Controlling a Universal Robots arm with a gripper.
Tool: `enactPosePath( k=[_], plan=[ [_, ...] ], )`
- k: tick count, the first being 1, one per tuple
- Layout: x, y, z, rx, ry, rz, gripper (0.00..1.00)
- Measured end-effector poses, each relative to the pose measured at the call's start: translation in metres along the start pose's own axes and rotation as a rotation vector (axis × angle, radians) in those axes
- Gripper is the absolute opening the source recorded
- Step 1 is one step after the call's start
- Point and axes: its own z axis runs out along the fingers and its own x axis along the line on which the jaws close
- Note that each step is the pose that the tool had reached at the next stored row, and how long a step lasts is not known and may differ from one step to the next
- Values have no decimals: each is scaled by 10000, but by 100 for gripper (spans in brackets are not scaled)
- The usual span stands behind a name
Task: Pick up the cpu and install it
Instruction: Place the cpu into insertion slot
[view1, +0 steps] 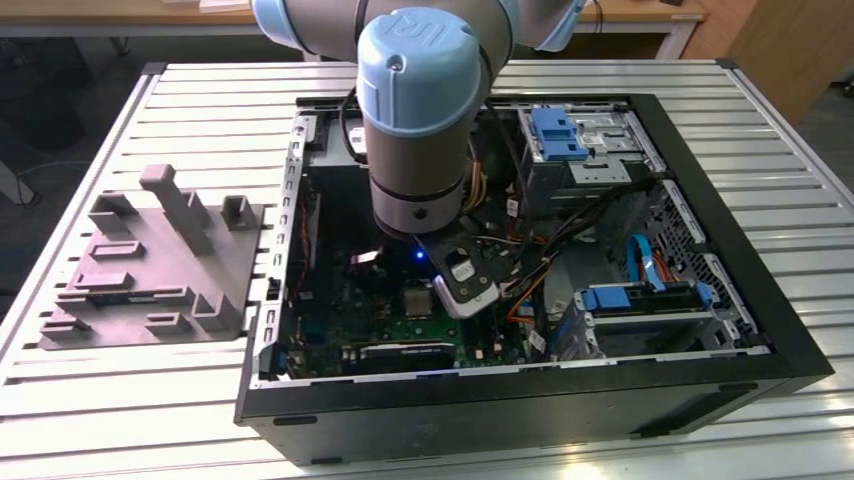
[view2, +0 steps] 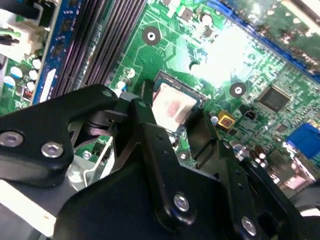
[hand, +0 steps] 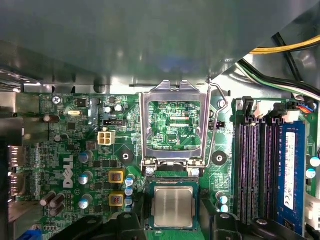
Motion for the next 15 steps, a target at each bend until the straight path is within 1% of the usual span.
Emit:
enactPosePath(
  k=[8, 10, 11, 15],
  plan=[
    [2, -1, -7, -3, -4, 0, 52],
    [3, -4, -9, -2, -1, -7, 50],
    [2, -5, -8, -4, -2, -20, 45],
    [2, -6, -7, -6, -4, -43, 45]
  ],
)
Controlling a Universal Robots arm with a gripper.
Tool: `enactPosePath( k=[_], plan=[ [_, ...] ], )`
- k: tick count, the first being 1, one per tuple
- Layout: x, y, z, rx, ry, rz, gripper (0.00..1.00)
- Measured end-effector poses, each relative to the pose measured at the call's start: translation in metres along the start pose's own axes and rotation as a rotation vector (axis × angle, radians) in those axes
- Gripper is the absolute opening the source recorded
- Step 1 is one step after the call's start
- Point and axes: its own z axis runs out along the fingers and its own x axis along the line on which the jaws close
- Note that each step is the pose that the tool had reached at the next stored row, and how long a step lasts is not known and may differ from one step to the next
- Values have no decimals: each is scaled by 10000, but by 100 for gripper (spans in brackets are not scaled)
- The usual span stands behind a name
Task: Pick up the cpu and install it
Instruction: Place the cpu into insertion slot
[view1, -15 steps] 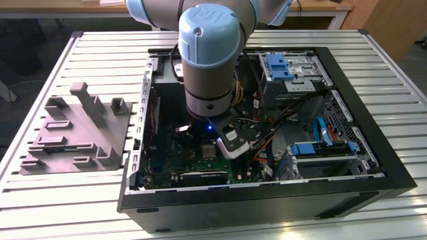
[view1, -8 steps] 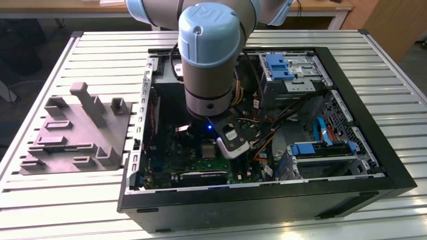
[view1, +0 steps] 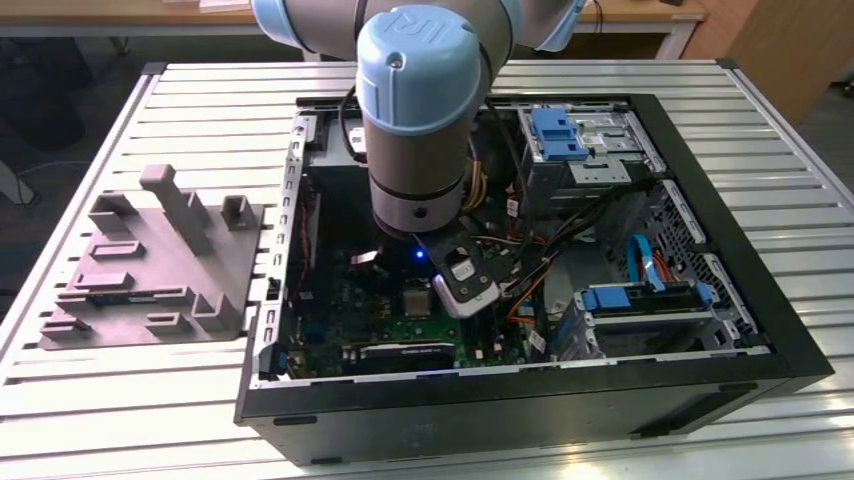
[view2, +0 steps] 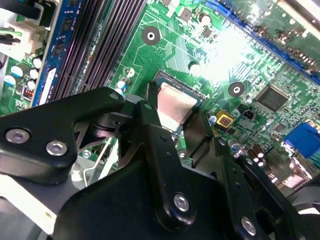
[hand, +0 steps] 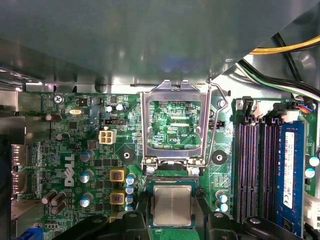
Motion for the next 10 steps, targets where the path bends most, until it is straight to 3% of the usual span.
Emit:
enactPosePath(
  k=[7, 8, 10],
  plan=[
    [0, 0, 1, -2, -2, -6, 47],
    [0, 0, 1, -1, -1, -7, 53],
    [0, -1, -9, 4, 2, -7, 53]
  ],
)
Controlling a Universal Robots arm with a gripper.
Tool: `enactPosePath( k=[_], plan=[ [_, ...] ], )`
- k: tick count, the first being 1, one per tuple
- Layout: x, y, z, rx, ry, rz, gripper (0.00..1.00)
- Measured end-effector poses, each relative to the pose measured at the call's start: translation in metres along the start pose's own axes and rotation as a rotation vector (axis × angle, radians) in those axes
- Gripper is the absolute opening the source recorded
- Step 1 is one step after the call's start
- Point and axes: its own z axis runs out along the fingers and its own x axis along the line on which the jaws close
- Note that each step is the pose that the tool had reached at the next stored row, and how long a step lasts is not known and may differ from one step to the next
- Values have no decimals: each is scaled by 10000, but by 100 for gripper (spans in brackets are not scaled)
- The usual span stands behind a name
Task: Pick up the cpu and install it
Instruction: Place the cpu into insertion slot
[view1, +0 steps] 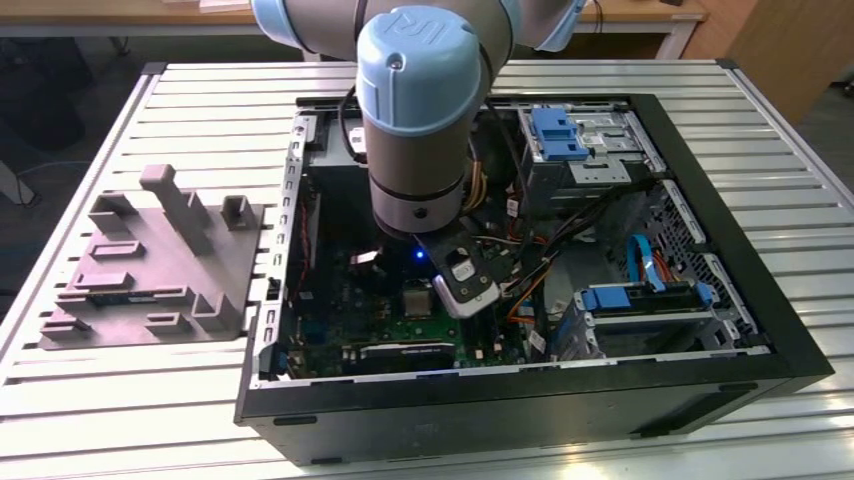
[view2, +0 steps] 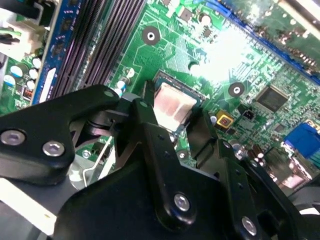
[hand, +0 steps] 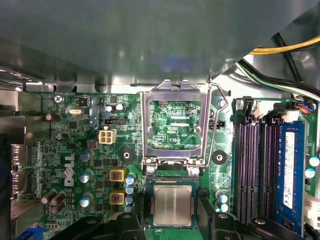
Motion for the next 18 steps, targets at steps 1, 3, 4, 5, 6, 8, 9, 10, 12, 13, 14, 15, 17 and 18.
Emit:
enactPosePath(
  k=[1, 3, 4, 5, 6, 8, 9, 10, 12, 13, 14, 15, 17, 18],
  plan=[
    [0, 0, -14, -1, 0, 0, 53],
    [0, 1, -55, -3, 0, 1, 53],
    [0, 1, -78, -2, 2, 0, 53],
    [-1, 1, -96, -3, 2, 0, 53],
    [-1, 1, -113, -3, 4, 0, 51],
    [-1, 1, -140, -3, 7, 0, 45],
    [-1, 1, -149, -4, 8, 1, 39],
    [-1, 1, -154, -4, 8, 0, 33],
    [-1, 1, -156, -7, 7, 0, 27],
    [-1, 1, -156, -7, 8, 0, 22],
    [-1, 1, -158, -4, 9, 0, 22],
    [-1, 1, -158, -4, 9, 0, 16],
    [-1, 1, -159, -4, 9, 0, 11],
    [-1, 1, -159, -4, 9, 0, 11]
  ],
)
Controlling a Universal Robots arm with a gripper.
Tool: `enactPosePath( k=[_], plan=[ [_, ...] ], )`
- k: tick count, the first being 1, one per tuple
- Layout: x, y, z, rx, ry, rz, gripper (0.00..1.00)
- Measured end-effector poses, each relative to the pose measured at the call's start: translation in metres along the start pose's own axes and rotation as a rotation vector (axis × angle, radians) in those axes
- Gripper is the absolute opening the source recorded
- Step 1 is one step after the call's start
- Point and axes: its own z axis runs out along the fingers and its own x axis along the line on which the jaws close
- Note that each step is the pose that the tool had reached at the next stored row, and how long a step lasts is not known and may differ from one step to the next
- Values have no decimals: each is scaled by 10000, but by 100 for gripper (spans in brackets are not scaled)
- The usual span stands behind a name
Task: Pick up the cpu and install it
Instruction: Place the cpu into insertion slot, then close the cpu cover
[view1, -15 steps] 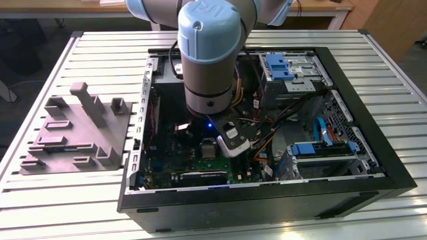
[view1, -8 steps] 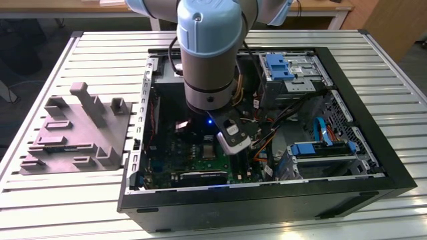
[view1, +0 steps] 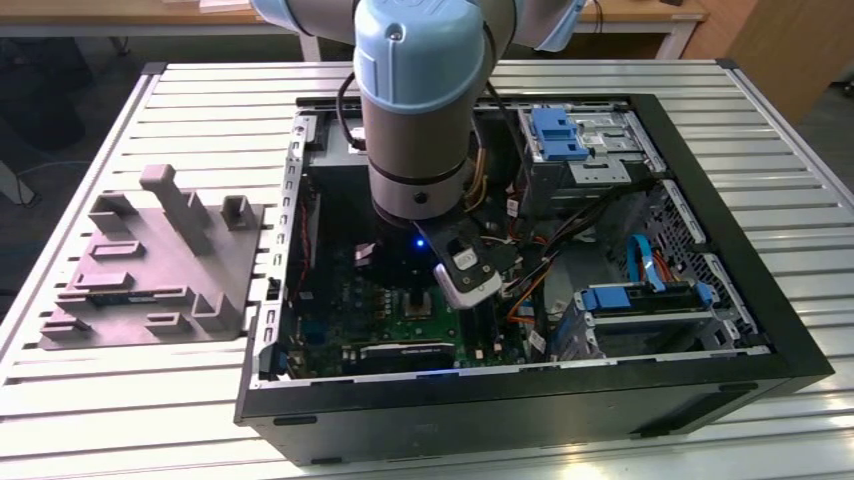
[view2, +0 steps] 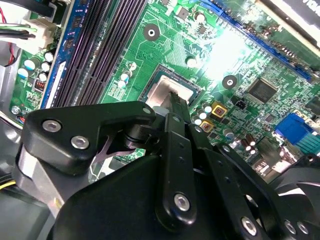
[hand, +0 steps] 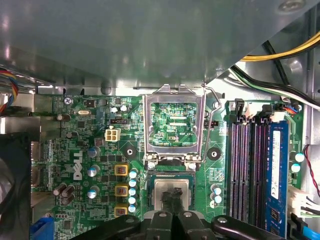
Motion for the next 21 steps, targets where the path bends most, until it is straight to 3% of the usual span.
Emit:
enactPosePath(
  k=[16, 21],
  plan=[
    [0, 0, -17, 5, 1, 0, 11],
    [0, 0, -142, 6, 1, 0, 11]
  ],
)
